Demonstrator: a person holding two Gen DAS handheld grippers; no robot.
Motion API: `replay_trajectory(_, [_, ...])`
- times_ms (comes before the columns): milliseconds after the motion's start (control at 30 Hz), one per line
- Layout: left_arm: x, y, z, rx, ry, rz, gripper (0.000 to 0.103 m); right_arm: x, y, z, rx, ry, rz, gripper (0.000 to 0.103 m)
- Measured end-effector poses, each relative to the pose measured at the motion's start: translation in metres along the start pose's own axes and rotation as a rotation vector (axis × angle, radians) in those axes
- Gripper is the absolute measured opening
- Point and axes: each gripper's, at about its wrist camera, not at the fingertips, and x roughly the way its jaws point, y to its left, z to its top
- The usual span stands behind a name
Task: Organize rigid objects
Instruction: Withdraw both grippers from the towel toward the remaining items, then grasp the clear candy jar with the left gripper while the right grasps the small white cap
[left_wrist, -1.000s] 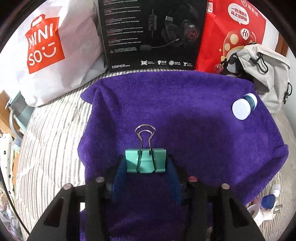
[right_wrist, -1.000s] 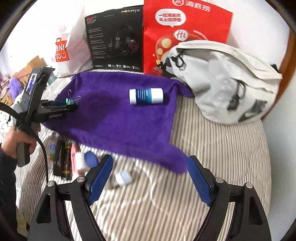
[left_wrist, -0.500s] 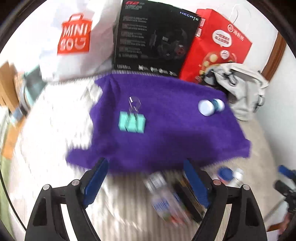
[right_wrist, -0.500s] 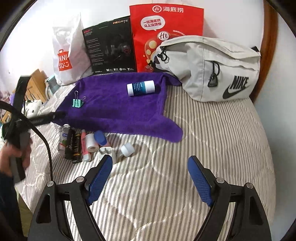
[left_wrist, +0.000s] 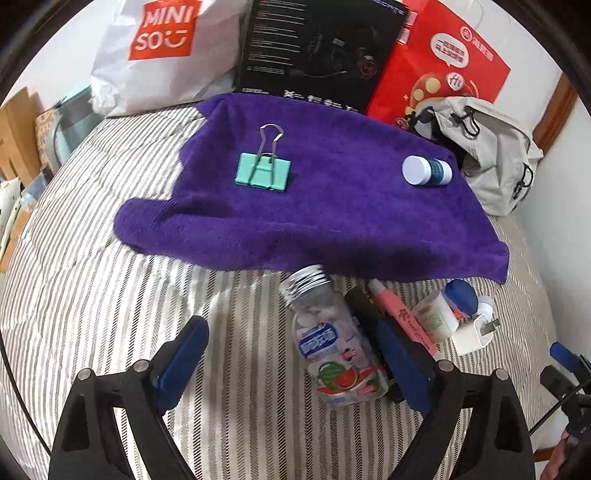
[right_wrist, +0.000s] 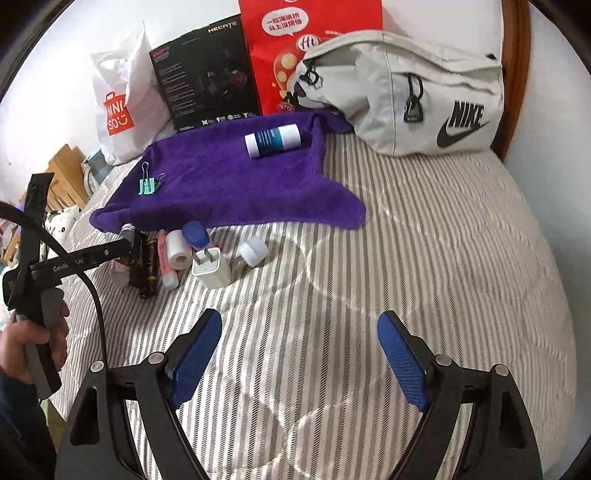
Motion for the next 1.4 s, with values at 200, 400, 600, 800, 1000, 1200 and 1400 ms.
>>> replay_trajectory(200, [-0.006, -0.008, -0.001, 0.101, 0.030, 0.082, 0.094, 0.000, 0.007, 0.001, -0.019, 0.002, 0.008, 0.086])
replay_trajectory(400, [0.000, -0.006, -0.002, 0.088, 0.051, 0.067, 0.094, 0.000, 0.012, 0.006, -0.029, -0.001, 0.013, 0.086])
replay_trajectory(600, [0.013, -0.019, -0.006, 0.164, 0.061, 0.131, 0.092, 0.002, 0.016, 0.005, -0.045, 0.007, 0.012, 0.086])
replay_trajectory(800, [0.006, 0.008, -0.005, 0.088, 0.034, 0.125, 0.091, 0.008, 0.015, 0.000, -0.045, 0.020, 0.014, 0.086])
replay_trajectory(1000, [0.011, -0.004, 0.000, 0.188, 0.020, 0.090, 0.081, 0.016, 0.013, 0.000, -0.043, 0.028, 0.002, 0.086])
replay_trajectory(1200, [0.005, -0.017, -0.005, 0.265, 0.003, 0.071, 0.053, 0.022, 0.008, 0.004, -0.036, 0.019, -0.009, 0.086])
replay_trajectory(1400, [0.001, -0.012, -0.004, 0.273, 0.003, 0.046, 0.039, 0.038, 0.014, 0.016, -0.088, -0.016, -0.012, 0.086])
